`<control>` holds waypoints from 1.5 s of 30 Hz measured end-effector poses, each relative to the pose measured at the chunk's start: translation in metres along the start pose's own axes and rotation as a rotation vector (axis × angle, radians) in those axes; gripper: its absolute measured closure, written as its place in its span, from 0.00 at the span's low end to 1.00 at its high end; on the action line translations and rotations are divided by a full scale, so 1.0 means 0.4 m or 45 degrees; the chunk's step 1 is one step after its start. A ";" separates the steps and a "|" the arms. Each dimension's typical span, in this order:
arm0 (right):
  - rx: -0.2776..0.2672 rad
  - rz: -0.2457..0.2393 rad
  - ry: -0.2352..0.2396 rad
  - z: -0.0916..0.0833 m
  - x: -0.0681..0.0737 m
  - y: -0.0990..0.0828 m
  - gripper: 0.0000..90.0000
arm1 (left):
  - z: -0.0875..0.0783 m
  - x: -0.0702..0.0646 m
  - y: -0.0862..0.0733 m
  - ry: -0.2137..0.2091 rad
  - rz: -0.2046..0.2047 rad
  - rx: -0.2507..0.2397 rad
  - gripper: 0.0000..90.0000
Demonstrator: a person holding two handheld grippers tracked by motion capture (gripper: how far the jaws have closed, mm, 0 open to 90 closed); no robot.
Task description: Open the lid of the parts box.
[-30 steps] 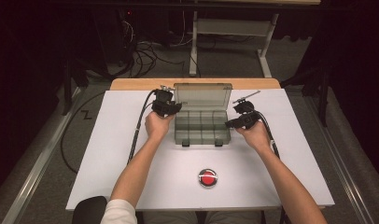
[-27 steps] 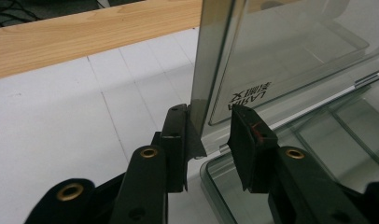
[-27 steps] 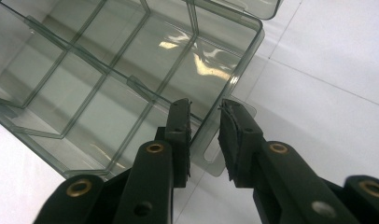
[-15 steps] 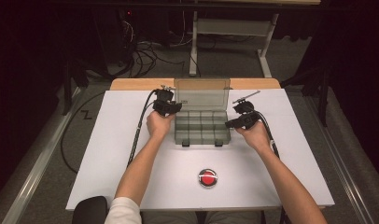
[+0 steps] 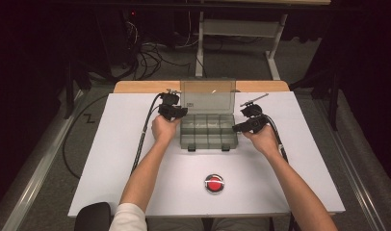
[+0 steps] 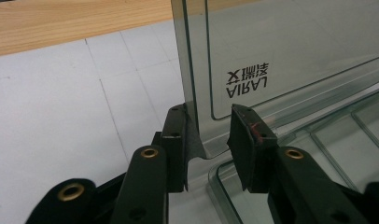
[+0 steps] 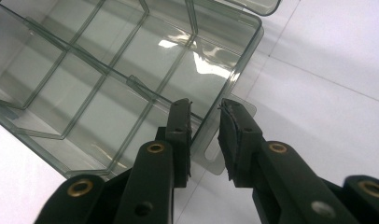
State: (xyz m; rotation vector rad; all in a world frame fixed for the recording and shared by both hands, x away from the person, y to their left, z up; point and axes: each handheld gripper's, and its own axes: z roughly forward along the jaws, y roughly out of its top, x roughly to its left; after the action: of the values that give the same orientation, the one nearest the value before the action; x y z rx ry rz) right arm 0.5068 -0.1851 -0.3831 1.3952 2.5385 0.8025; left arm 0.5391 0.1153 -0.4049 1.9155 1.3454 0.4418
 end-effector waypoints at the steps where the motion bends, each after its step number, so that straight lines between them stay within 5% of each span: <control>1: 0.000 0.000 0.000 0.000 0.000 0.000 0.84 | 0.000 0.000 0.000 0.000 0.000 0.000 0.75; 19: -0.007 -0.024 -0.021 0.000 0.006 -0.002 0.84 | -0.014 -0.007 0.002 0.045 0.075 0.005 0.60; 30: -0.023 -0.072 -0.031 -0.001 0.015 -0.004 0.78 | -0.043 -0.016 0.006 0.011 0.132 0.020 0.54; 35: -0.067 -0.079 -0.044 -0.008 0.018 -0.008 0.77 | -0.062 -0.022 0.002 0.031 0.219 0.067 0.50; 45: -0.107 -0.112 -0.038 -0.050 0.025 -0.019 0.71 | -0.115 -0.032 0.000 0.002 0.262 0.140 0.47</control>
State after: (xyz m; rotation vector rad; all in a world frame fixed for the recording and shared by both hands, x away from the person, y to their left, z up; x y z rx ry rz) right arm 0.4884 -0.1881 -0.3689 1.2521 2.4932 0.8556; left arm 0.5044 0.1205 -0.3725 2.1555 1.2000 0.4786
